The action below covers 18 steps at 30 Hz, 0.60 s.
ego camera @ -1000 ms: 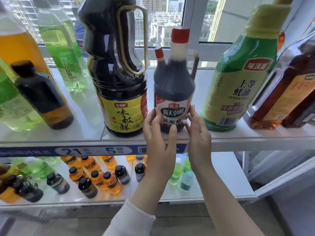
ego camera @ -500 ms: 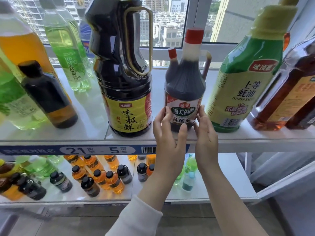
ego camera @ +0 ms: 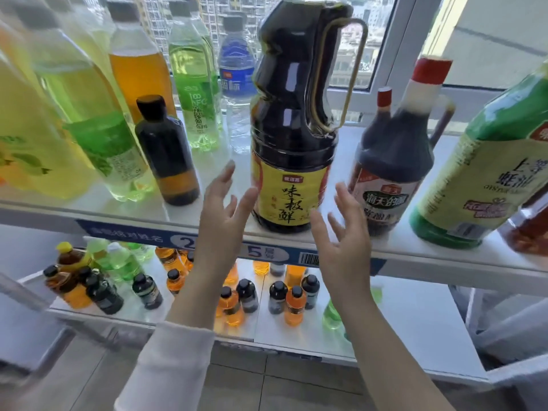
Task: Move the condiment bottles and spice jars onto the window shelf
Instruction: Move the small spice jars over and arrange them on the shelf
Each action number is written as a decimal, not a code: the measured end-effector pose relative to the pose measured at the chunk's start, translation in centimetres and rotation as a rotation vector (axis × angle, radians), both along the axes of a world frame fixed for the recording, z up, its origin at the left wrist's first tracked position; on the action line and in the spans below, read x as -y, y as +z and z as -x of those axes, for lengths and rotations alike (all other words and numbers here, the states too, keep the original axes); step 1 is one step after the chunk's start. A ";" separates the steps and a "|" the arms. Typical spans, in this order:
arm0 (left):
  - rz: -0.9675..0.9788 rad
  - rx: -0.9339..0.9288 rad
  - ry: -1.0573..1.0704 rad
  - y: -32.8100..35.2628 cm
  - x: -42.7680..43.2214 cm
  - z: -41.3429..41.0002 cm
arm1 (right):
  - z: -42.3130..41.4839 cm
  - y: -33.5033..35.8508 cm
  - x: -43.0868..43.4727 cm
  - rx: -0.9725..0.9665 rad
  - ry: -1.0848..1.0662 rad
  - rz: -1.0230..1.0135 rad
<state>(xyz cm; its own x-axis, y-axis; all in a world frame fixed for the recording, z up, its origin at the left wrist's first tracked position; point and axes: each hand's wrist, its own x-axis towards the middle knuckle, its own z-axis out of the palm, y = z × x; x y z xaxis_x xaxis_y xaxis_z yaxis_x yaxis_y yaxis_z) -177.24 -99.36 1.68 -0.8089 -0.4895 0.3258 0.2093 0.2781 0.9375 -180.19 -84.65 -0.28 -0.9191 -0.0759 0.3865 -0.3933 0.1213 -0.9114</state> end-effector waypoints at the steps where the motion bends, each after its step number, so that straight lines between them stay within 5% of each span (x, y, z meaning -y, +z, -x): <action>1: 0.001 0.028 -0.068 0.0 0.2 0.3 | 0.3 -0.1 0.3 0.025 0.006 -0.014; 18: -0.019 0.011 -0.199 -0.6 -0.2 1.7 | 0.8 -0.6 0.6 0.067 -0.004 -0.004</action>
<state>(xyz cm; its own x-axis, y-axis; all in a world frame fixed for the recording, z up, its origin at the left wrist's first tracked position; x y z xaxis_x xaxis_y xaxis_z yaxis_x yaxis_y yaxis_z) -178.96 -99.20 1.04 -0.8938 -0.3253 0.3088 0.2486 0.2139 0.9447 -180.94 -85.23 -0.88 -0.9434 -0.0738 0.3234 -0.3305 0.1263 -0.9353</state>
